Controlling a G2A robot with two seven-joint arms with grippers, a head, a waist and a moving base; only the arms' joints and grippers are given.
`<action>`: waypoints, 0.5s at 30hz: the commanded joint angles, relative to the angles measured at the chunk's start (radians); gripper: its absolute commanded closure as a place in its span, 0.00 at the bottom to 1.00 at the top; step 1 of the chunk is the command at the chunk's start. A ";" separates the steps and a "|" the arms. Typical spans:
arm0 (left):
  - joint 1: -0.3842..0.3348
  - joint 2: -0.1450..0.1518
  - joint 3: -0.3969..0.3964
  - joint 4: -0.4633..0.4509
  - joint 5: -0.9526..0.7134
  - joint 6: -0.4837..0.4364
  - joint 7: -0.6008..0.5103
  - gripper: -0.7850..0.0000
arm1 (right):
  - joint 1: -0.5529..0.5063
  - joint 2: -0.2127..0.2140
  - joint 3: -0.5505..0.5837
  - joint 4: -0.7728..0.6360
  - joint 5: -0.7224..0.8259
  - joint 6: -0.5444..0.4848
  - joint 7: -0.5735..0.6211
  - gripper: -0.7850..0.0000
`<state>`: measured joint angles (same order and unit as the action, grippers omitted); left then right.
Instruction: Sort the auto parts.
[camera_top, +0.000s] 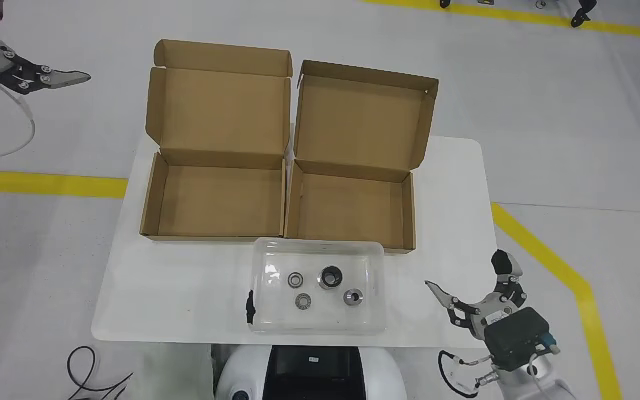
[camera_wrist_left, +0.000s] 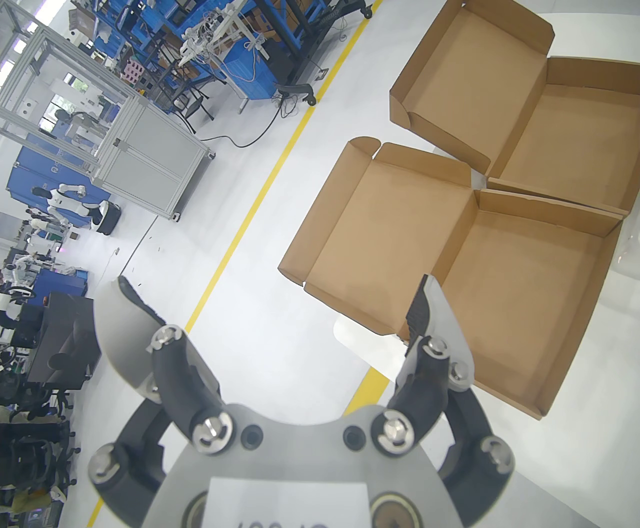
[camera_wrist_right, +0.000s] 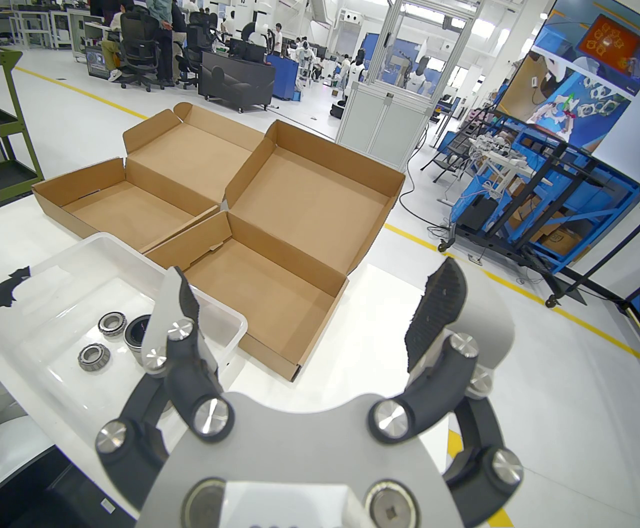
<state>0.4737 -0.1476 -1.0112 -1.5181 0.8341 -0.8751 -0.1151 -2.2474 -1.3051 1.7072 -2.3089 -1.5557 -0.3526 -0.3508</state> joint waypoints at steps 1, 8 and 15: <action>0.000 0.000 0.000 0.000 0.000 0.000 0.000 0.00 | 0.000 0.000 0.000 0.000 0.000 0.000 0.000 0.00; 0.000 0.000 0.000 0.000 0.000 0.000 0.000 0.00 | 0.000 0.000 0.000 0.000 0.000 0.000 0.000 0.00; 0.000 0.000 0.000 0.000 0.000 0.000 0.000 0.00 | 0.058 0.004 -0.021 0.026 0.015 -0.031 0.033 0.00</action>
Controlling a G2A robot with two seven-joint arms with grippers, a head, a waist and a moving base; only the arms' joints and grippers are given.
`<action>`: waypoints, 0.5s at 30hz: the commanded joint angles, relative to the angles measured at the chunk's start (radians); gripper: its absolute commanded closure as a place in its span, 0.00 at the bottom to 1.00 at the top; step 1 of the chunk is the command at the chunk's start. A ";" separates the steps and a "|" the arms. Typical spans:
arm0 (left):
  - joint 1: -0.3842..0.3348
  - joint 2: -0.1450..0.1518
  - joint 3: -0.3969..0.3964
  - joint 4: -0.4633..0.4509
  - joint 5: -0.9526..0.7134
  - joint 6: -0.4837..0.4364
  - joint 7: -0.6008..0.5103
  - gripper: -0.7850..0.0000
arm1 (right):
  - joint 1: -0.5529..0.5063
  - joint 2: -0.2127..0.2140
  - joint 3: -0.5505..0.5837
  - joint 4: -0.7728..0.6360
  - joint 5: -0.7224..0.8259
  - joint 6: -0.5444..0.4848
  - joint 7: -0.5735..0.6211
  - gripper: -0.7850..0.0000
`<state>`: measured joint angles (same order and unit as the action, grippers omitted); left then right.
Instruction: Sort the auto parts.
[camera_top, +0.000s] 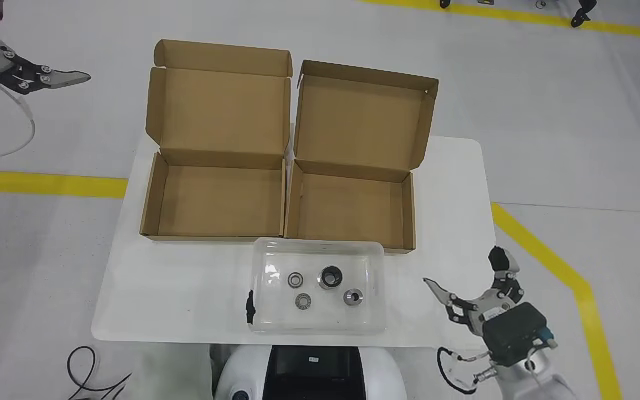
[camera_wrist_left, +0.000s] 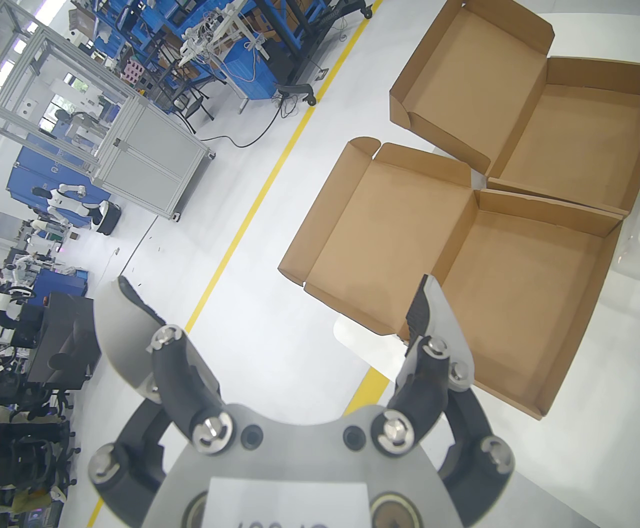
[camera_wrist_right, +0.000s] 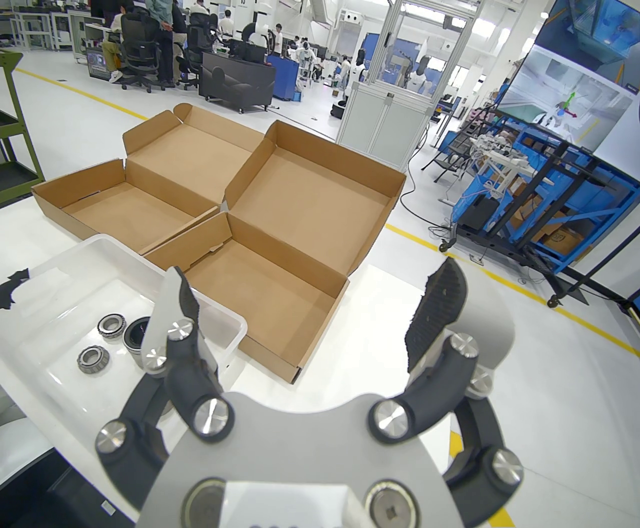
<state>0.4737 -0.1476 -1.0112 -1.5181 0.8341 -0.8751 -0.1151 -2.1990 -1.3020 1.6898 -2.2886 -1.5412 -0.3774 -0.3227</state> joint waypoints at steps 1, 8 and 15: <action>0.000 0.000 0.000 0.000 0.000 0.000 0.000 0.00 | 0.021 0.002 -0.010 0.010 -0.002 -0.017 0.010 0.00; 0.000 0.000 0.000 0.000 0.000 0.000 0.000 0.00 | 0.101 0.011 -0.086 0.047 -0.063 -0.103 0.068 0.00; 0.000 0.000 0.000 0.000 0.000 0.000 0.000 0.00 | 0.183 0.018 -0.182 0.099 -0.133 -0.147 0.122 0.00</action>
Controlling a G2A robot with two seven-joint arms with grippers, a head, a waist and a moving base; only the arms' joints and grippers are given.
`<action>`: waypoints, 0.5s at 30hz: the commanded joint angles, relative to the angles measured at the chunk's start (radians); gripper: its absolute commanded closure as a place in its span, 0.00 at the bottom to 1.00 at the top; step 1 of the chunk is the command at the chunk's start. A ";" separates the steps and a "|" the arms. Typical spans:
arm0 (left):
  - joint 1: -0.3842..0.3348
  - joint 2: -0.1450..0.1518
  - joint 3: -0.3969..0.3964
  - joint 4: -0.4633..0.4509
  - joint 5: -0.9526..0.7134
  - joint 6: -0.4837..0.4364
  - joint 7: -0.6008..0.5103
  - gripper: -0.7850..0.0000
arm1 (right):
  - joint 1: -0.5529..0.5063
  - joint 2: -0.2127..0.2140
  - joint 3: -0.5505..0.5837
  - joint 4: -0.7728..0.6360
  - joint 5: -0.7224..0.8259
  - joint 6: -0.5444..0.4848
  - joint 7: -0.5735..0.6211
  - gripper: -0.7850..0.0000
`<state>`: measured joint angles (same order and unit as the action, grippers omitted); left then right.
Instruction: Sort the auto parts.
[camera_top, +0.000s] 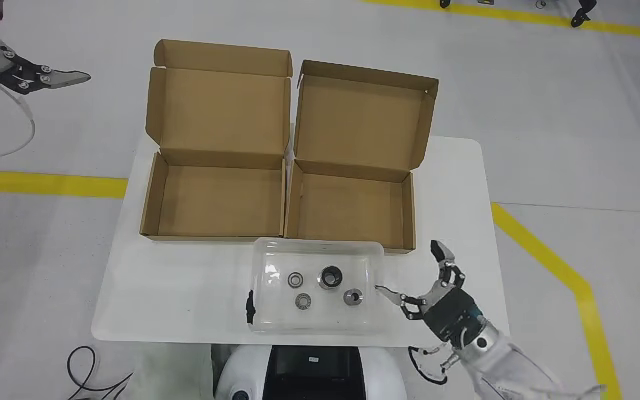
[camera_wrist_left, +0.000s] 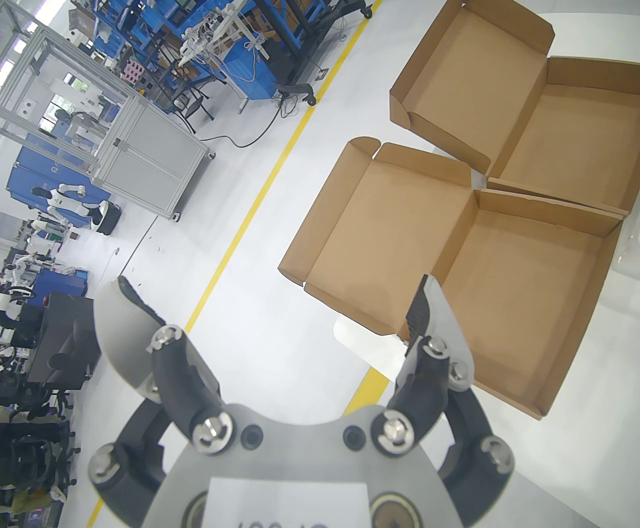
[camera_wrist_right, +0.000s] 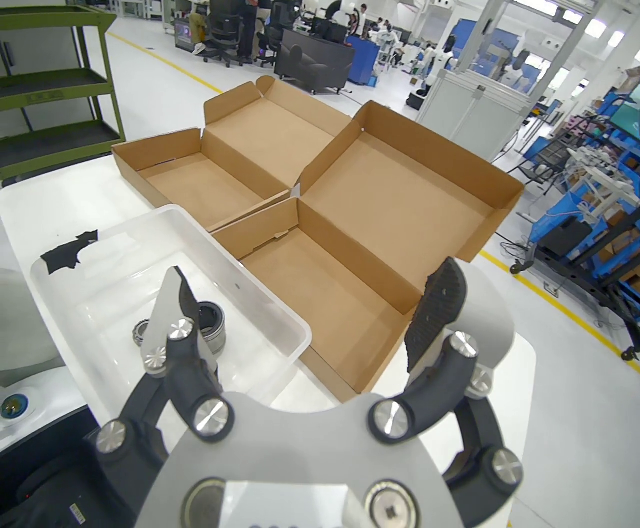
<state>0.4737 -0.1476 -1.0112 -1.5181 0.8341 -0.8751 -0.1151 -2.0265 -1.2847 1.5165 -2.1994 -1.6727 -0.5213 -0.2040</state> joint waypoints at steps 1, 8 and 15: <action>0.000 0.000 0.000 0.000 0.000 0.000 0.000 0.00 | 0.024 0.001 -0.020 0.022 -0.004 -0.010 0.005 0.00; 0.000 0.000 0.000 0.000 0.000 0.000 0.000 0.00 | 0.059 0.003 -0.051 0.061 0.009 -0.026 -0.008 0.00; 0.000 0.000 0.000 0.000 0.000 0.000 0.000 0.00 | 0.059 0.003 -0.051 0.061 0.009 -0.026 -0.008 0.00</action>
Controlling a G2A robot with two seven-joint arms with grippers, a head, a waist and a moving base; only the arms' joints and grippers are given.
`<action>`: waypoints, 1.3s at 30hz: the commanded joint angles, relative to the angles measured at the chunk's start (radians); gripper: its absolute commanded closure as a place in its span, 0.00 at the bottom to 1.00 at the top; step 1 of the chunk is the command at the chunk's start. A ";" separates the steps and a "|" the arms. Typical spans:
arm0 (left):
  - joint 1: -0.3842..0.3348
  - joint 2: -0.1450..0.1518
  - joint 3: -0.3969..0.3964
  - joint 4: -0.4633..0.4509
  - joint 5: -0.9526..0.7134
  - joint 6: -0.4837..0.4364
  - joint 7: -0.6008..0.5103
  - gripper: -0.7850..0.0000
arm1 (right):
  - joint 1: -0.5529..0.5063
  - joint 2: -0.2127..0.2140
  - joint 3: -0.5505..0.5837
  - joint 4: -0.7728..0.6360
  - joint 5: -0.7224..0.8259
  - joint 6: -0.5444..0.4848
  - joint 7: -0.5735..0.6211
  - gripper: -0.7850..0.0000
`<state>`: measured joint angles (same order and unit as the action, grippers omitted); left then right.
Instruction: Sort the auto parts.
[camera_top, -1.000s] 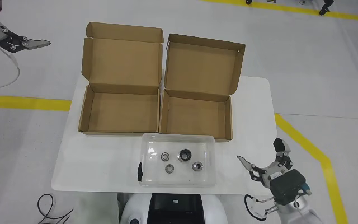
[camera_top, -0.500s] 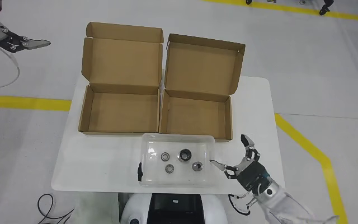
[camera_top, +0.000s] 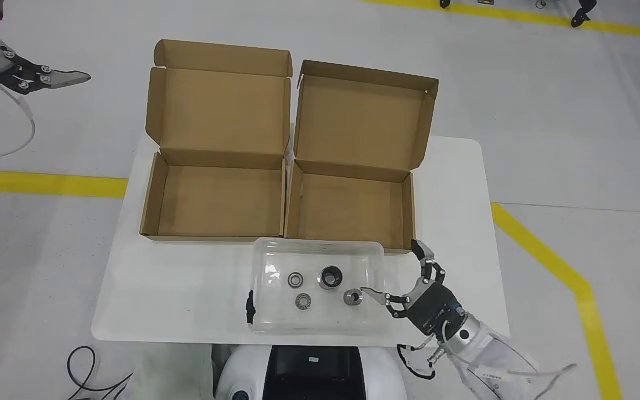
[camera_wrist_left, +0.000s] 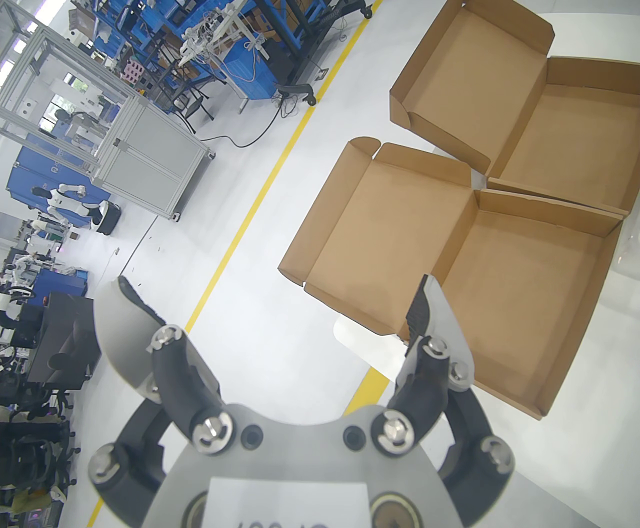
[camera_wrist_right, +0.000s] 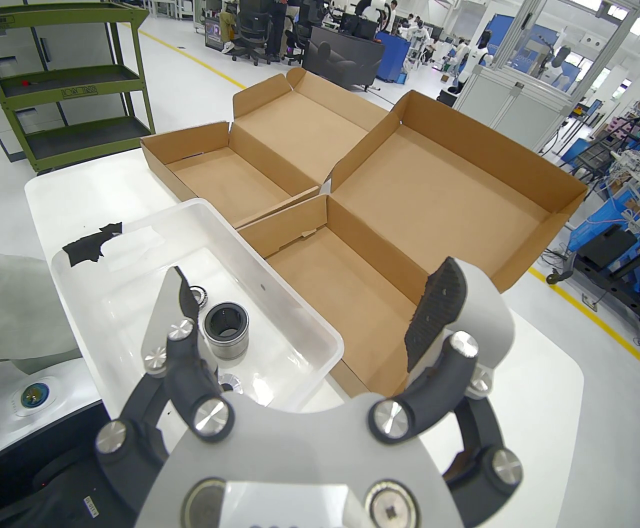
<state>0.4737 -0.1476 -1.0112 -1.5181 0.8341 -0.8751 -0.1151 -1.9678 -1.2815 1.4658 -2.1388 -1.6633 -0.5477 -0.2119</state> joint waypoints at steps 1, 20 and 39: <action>0.000 0.000 0.000 0.000 0.000 0.000 0.000 0.00 | 0.000 0.000 0.000 0.000 0.000 0.000 0.000 0.00; 0.000 0.000 0.000 0.000 0.000 0.000 0.000 0.00 | 0.197 0.009 -0.195 0.062 -0.061 -0.190 0.218 0.00; 0.000 0.000 0.000 0.000 0.000 0.000 0.000 0.00 | 0.405 0.018 -0.313 0.239 -0.006 -0.319 0.418 0.00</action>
<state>0.4737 -0.1476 -1.0112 -1.5181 0.8341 -0.8751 -0.1151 -1.5703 -1.2635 1.1589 -1.9040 -1.6783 -0.8604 0.1992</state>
